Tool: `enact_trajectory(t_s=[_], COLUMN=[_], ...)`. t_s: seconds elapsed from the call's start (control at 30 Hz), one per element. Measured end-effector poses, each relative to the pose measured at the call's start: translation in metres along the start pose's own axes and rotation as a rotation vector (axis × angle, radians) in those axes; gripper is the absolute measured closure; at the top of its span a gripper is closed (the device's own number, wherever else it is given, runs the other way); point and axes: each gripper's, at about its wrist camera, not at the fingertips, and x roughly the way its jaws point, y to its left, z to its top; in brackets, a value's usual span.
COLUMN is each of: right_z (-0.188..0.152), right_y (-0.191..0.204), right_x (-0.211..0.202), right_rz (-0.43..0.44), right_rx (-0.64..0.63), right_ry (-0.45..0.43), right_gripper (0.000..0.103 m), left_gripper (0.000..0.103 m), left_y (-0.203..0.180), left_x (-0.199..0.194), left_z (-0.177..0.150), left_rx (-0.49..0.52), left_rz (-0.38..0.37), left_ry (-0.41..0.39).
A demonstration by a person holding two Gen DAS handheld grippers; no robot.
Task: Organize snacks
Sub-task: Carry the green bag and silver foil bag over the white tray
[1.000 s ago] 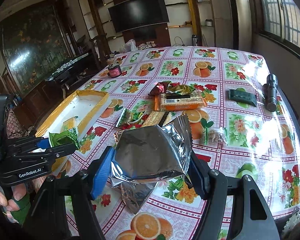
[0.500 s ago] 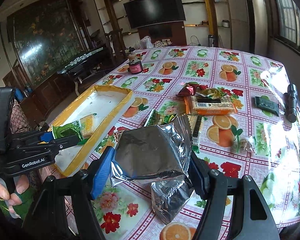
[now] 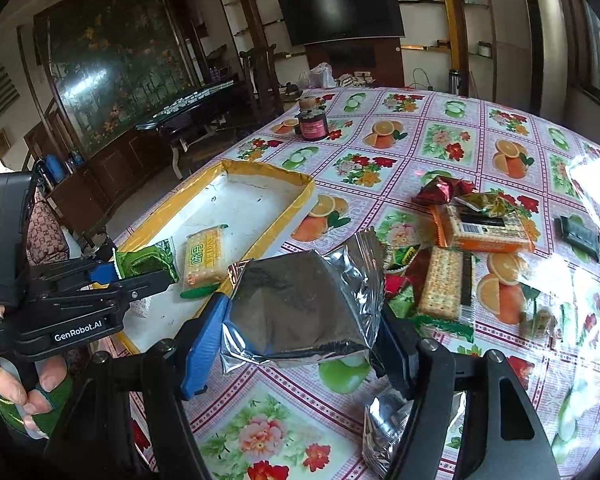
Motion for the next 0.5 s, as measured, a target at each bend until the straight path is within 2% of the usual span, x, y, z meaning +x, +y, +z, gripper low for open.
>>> enact_trajectory(t_s=[0.3, 0.5], right_z=[0.023, 0.044], right_y=[0.026, 0.048], right_x=[0.034, 0.074], right_rz=[0.069, 0.129], right_rx=[-0.033, -0.055], right_ry=[0.014, 0.043], right_gripper=[0.033, 0.033], left_gripper=[0.062, 0.062], left_y=[0.038, 0.06], left_x=[0.007, 0.018], left_z=[0.003, 0.004], left_rx=[-0.065, -0.108], left_rz=[0.04, 0.053], left_ry=[0.01, 0.032])
